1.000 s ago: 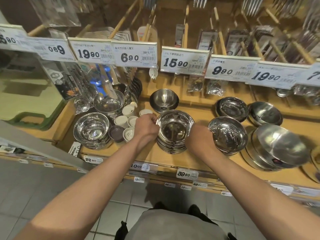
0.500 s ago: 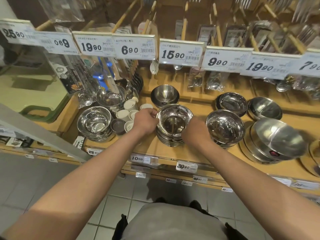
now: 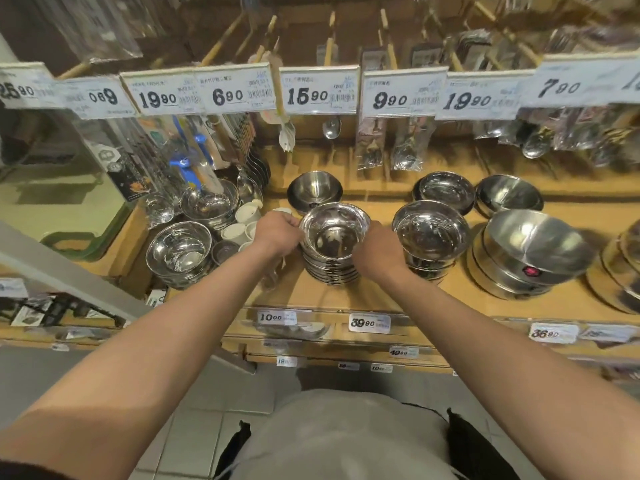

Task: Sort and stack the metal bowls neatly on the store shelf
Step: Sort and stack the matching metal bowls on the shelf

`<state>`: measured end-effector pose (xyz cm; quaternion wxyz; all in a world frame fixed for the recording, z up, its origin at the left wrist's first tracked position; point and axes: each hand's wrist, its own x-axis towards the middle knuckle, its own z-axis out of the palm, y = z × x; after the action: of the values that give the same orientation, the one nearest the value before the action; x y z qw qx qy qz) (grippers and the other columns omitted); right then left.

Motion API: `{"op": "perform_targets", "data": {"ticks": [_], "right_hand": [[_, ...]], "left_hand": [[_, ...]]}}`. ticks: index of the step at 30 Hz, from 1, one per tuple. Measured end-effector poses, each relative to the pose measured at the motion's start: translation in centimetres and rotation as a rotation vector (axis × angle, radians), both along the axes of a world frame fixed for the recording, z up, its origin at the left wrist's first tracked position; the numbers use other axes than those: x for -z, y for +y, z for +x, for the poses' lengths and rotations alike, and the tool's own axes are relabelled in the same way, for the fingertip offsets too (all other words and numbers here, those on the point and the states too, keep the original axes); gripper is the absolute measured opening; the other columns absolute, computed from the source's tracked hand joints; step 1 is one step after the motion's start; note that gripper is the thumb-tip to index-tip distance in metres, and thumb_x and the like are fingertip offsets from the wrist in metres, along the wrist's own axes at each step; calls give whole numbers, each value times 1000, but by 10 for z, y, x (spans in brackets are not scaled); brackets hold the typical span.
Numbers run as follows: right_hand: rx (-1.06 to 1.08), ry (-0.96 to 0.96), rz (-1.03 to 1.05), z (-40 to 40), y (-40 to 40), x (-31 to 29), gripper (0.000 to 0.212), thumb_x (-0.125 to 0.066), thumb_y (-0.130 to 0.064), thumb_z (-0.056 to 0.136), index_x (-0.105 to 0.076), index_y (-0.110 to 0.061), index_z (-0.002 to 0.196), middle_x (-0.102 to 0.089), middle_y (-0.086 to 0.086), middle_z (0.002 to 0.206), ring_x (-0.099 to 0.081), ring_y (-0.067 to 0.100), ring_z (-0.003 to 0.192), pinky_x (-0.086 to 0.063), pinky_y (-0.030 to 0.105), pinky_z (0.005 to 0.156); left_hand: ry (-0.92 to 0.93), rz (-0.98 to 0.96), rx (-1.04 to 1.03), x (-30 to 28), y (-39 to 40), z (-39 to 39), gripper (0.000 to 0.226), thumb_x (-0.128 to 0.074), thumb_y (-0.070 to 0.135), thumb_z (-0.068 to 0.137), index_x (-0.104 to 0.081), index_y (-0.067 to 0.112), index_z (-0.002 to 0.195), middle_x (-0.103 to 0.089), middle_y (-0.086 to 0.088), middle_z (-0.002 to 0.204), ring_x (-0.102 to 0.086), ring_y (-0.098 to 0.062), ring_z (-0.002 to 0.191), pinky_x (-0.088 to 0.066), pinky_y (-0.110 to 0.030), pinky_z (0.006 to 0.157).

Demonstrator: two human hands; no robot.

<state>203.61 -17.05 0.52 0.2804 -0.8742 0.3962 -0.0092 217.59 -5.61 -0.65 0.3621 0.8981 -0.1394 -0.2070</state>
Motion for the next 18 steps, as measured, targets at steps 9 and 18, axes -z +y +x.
{"op": "perform_targets", "data": {"ticks": [9, 18], "right_hand": [[57, -83, 37, -7, 6, 6, 28, -52, -5, 92, -58, -1, 119, -67, 14, 102, -66, 29, 90, -48, 30, 63], [39, -117, 69, -15, 8, -1, 35, -47, -4, 95, -48, -2, 130, -64, 15, 112, -55, 24, 87, -43, 30, 66]], "left_hand": [[11, -16, 28, -7, -1, -1, 8, -68, 3, 86, -76, 0, 83, -63, -9, 71, -54, -21, 69, -60, -47, 76], [21, -70, 0, -6, 7, -10, 9, -70, 5, 87, -77, 1, 87, -77, -10, 88, -62, -21, 75, -60, -42, 80]]}}
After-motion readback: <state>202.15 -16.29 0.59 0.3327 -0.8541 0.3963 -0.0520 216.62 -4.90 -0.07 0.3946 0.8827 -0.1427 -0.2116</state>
